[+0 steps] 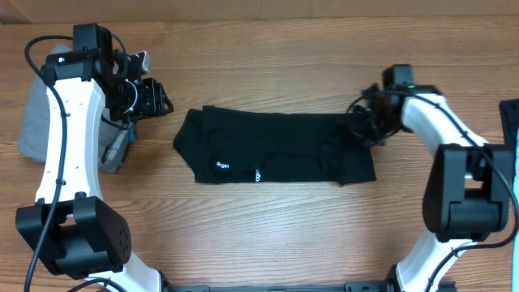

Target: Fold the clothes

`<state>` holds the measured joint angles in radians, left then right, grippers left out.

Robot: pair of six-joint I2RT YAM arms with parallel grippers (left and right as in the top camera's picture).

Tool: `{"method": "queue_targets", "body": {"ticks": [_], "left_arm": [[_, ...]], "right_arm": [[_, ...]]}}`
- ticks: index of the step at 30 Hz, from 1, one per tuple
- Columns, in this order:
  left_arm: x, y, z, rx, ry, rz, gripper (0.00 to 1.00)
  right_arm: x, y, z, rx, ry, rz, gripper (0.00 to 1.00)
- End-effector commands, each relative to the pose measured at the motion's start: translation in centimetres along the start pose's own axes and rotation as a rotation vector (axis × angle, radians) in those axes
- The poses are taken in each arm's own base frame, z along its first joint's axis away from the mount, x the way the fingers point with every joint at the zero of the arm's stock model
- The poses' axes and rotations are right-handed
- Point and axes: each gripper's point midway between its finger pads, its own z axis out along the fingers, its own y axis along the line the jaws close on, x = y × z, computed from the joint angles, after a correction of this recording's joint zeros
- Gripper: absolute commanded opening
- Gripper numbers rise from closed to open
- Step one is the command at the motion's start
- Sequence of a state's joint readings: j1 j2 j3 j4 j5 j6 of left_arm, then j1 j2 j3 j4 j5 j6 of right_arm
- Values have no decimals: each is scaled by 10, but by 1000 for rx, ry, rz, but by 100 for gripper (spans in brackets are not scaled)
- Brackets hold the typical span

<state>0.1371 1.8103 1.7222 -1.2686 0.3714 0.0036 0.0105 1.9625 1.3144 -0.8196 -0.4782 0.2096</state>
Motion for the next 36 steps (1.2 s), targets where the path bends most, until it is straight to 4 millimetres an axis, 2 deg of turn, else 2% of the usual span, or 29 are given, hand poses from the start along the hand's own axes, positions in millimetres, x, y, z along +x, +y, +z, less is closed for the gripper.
{"method": "queue_targets", "body": {"ticks": [1, 3, 5, 8, 11, 13, 14, 19, 22, 27, 28, 30, 31, 34, 36], "left_arm": [[-4, -6, -2, 16, -8, 30, 51], [-4, -6, -2, 16, -9, 31, 51], [-4, -6, -2, 16, -8, 30, 51], [-3, -6, -2, 16, -4, 29, 52], [-3, -6, -2, 16, -2, 28, 52], [-3, -6, -2, 16, -6, 30, 52], [-4, -6, -2, 16, -8, 31, 52], [-7, -6, -2, 16, -21, 36, 52], [-8, -6, -2, 16, -24, 37, 53], [-7, -6, -2, 16, -19, 34, 53], [-6, -6, -2, 16, -17, 34, 52], [-5, -6, -2, 16, -13, 32, 52], [-5, -6, -2, 16, -11, 31, 52], [-3, -6, -2, 16, -5, 29, 52], [-2, -6, -2, 17, 0, 27, 53]], "right_arm": [[0, 69, -2, -248, -8, -105, 4], [-9, 91, -7, -330, -43, -165, 4], [-15, 96, -12, -330, -62, -176, 4], [-19, 75, -23, -228, -61, -146, 4], [-10, 49, -39, -102, -21, -139, 4], [2, 34, -44, -26, 22, -134, 9], [11, 25, -45, 20, 54, -120, 17], [35, 17, -28, 136, 123, -145, 37], [43, 14, -10, 239, 130, -180, 40], [40, 6, 6, 403, 64, -164, 43], [40, 8, 10, 408, 52, -167, 42], [38, 15, 17, 394, 25, -167, 18], [36, 18, 19, 388, 10, -157, 13], [25, 28, 21, 353, -46, -119, 5], [22, 38, 23, 304, -51, -120, 4]]}}
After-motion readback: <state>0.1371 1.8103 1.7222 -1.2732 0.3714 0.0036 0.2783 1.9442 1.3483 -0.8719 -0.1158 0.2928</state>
